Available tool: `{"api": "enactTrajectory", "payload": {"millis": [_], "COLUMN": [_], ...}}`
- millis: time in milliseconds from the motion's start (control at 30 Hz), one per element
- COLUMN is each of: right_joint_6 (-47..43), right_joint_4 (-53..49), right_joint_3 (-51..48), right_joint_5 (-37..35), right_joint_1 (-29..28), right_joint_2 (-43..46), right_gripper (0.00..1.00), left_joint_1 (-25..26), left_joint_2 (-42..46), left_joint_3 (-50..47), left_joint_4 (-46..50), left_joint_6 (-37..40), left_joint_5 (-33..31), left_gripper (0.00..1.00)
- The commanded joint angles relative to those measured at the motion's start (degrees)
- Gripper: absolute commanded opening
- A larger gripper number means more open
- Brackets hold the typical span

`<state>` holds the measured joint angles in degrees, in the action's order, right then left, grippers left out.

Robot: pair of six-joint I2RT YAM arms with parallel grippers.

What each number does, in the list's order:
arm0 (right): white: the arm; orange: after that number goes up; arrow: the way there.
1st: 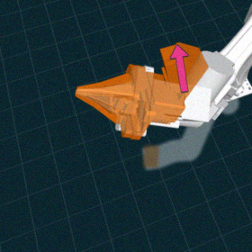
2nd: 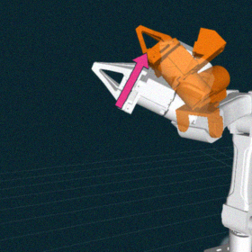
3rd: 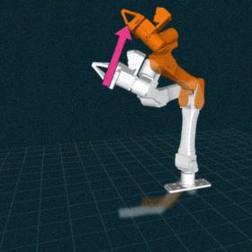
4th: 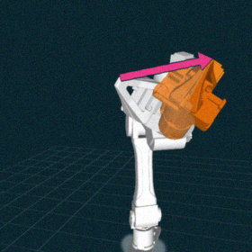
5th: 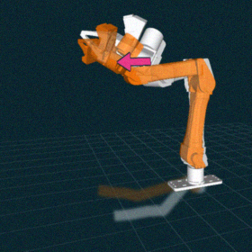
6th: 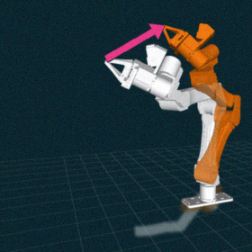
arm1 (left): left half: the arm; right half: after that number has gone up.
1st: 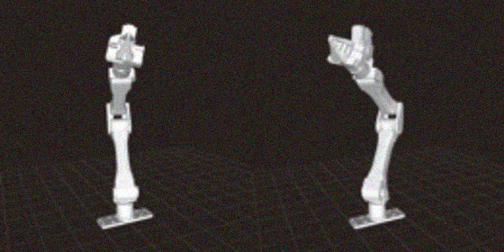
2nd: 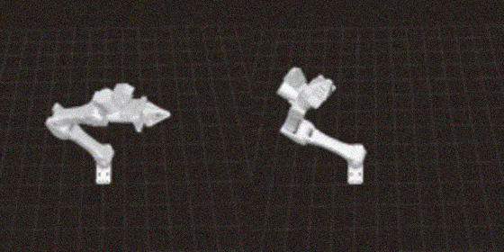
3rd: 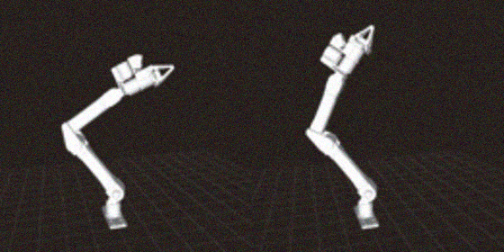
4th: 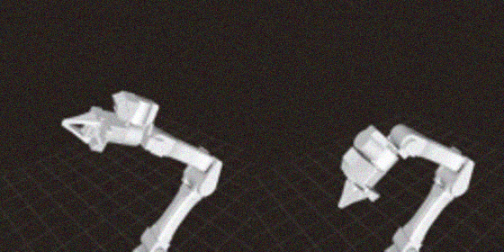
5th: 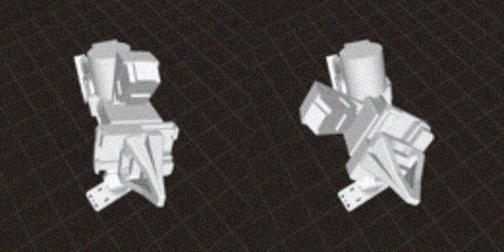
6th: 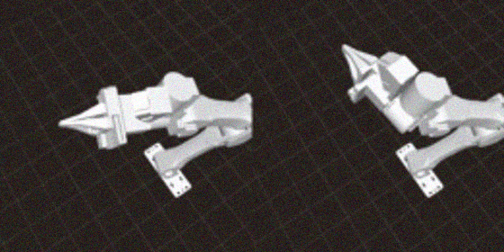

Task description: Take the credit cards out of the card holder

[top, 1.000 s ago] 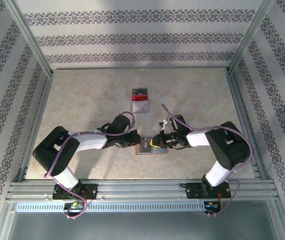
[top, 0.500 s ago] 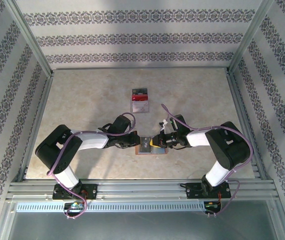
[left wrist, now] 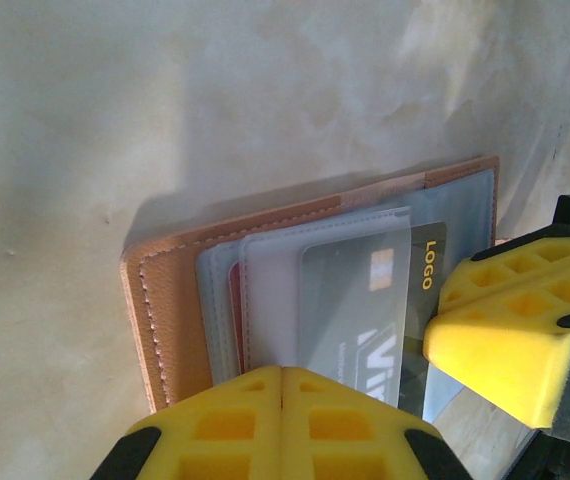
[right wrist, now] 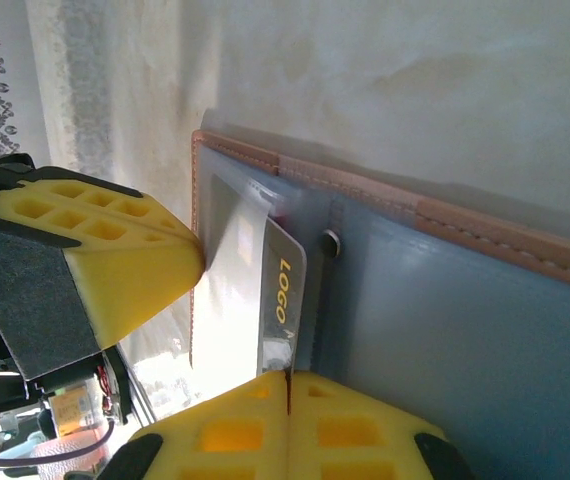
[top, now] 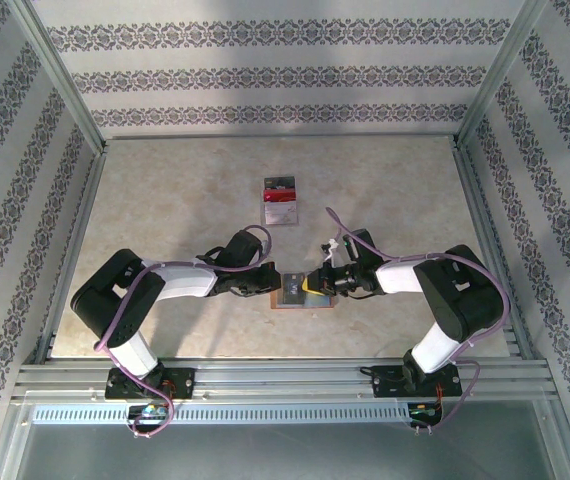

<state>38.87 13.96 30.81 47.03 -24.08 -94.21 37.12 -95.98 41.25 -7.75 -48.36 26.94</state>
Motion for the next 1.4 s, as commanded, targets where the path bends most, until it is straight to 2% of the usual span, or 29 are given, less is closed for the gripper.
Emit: {"api": "enactTrajectory", "payload": {"millis": [0, 67, 233, 633, 867, 1033, 1200, 1367], "right_joint_6": [-0.39, -0.16, 0.22, 1.99, 2.69, 2.29, 1.28, 0.21], "right_joint_4": [0.27, 0.37, 0.37, -1.73, -2.22, -2.87, -4.44, -6.39], "right_joint_3": [-1.19, -1.1, -0.74, 0.43, 1.48, 1.39, 0.95, 0.2], "right_joint_5": [1.18, 1.3, 1.23, -1.2, -2.64, -3.26, -3.41, -3.09], "right_joint_1": [0.7, 0.67, 0.61, -1.27, -2.38, -2.2, -1.0, 0.58], "right_joint_2": [1.07, 0.88, -0.42, -3.24, -3.81, -2.67, -0.27, 3.04], "right_gripper": [0.16, 0.24, 0.33, 0.32, 0.26, 0.16, 0.07, 0.04], "left_joint_1": [-0.03, -0.04, -0.03, -0.03, -0.03, -0.03, -0.01, -0.02], "left_joint_2": [-2.19, -2.19, -2.12, -2.01, -2.01, -1.93, -1.79, -2.01], "left_joint_3": [-0.3, -0.39, -0.42, -0.3, -0.33, -0.41, -0.72, -0.74], "left_joint_4": [4.3, 4.18, 4.08, 4.17, 4.22, 4.3, 4.61, 5.16], "left_joint_6": [0.94, 0.99, 0.85, 0.98, 1.07, 1.07, 1.08, 1.34], "left_joint_5": [-2.78, -2.79, -2.73, -2.65, -2.76, -2.86, -3.44, -4.04], "left_gripper": [0.0, 0.0, 0.0, 0.0, 0.0, 0.0, 0.0, 0.0]}}
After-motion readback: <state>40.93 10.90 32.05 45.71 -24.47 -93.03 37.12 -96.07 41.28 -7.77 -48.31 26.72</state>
